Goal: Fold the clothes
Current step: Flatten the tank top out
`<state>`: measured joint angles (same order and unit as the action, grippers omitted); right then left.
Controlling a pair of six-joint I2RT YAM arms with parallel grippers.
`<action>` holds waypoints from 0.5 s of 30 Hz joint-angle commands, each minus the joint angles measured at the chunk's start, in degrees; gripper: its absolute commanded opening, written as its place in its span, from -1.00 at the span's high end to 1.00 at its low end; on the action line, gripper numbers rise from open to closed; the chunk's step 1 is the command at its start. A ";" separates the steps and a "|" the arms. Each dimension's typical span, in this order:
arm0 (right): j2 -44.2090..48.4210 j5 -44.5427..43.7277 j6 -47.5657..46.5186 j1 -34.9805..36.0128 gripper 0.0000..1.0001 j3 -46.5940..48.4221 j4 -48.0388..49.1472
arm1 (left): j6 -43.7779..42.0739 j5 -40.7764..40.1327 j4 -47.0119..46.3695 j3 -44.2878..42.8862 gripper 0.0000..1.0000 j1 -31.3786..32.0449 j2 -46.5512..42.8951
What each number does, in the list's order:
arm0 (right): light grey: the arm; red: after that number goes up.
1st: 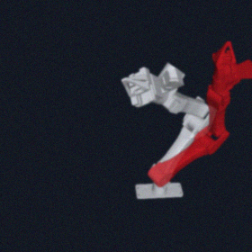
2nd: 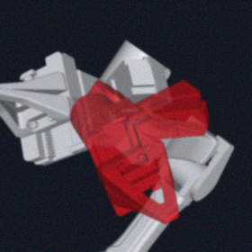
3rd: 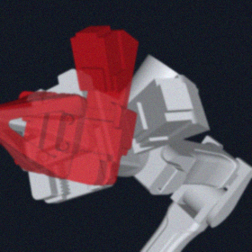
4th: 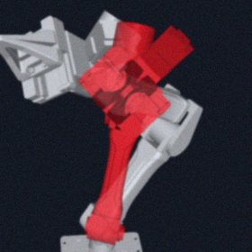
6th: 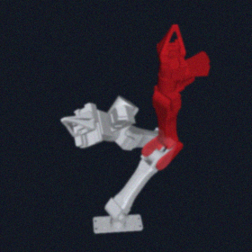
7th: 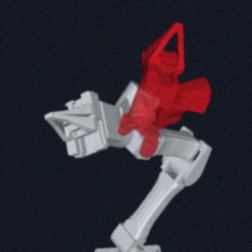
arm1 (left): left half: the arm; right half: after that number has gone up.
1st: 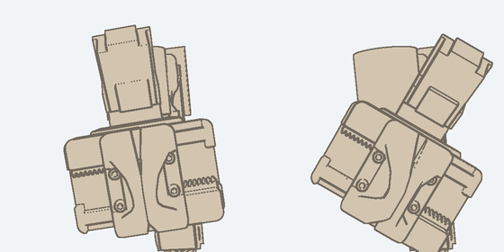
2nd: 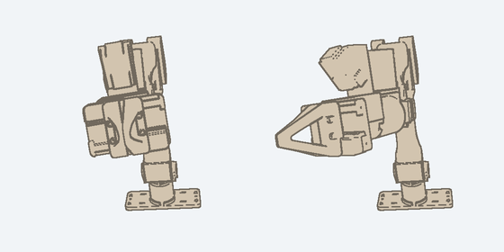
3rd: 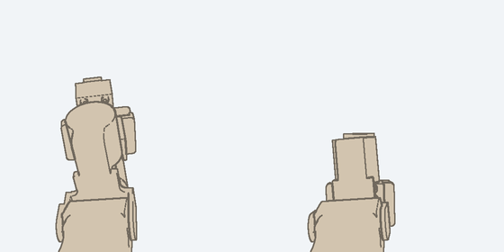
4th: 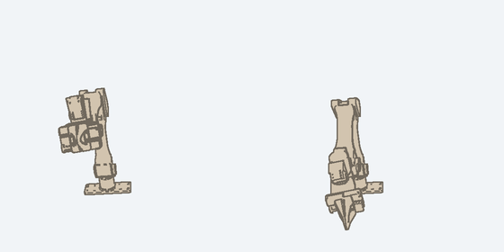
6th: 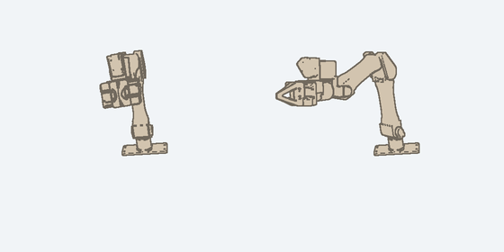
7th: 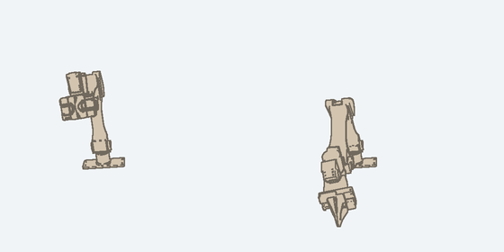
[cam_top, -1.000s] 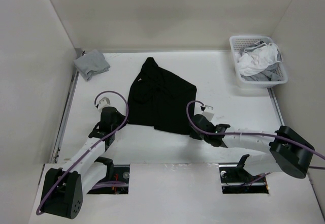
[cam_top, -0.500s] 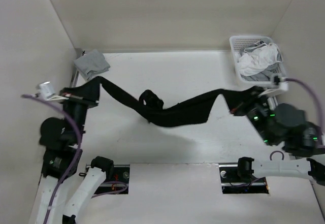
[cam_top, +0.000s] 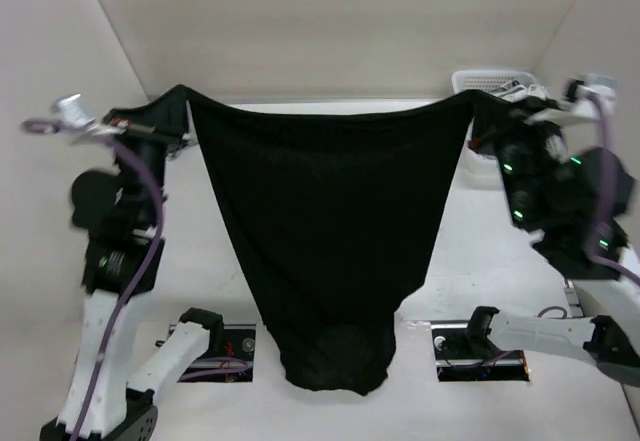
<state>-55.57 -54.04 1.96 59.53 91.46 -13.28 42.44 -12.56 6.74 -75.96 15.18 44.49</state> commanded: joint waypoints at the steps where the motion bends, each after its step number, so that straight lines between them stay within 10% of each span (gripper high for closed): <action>1: -5.94 18.30 8.82 -13.99 1.00 -1.99 -3.59 | 0.36 -0.28 -2.07 6.16 1.00 -4.05 9.01; 7: -21.48 38.30 17.11 -33.63 1.00 3.88 -2.72 | 5.02 6.57 -6.92 0.41 1.00 -10.12 28.78; 15: -31.35 40.95 15.63 -37.60 1.00 32.25 -12.28 | 4.67 10.44 -3.05 -21.22 1.00 -10.92 37.08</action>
<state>-91.02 -16.01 17.37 22.11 111.33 -26.61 46.70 -4.38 9.37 -86.98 4.91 87.57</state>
